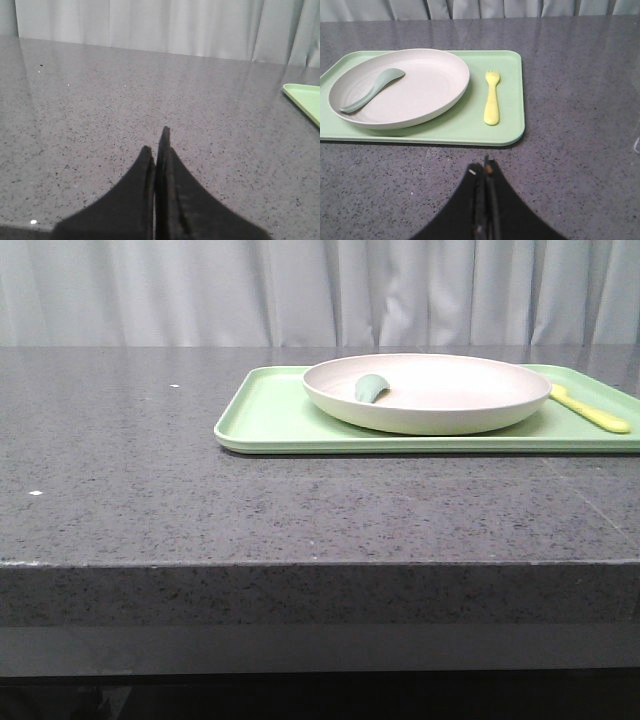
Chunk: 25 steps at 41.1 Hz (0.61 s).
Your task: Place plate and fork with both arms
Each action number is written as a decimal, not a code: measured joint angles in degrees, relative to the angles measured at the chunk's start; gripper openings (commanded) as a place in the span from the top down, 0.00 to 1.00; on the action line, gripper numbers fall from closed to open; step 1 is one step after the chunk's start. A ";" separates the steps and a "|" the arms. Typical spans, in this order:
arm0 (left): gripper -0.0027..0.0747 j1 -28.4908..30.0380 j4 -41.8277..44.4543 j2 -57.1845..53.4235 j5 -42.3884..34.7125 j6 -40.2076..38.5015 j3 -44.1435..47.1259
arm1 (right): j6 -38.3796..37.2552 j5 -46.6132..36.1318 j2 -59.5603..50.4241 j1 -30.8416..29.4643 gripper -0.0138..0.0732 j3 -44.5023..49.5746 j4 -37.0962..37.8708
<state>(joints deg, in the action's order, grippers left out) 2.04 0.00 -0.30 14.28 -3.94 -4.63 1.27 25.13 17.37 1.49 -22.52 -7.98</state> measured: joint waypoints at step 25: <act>0.99 0.00 -0.31 0.00 -5.96 0.00 4.97 | 0.00 0.00 0.00 0.00 0.98 0.00 0.00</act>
<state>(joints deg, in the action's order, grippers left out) 2.04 -0.31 -0.30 8.32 -3.94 0.34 1.27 25.13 17.37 1.49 -22.52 -7.98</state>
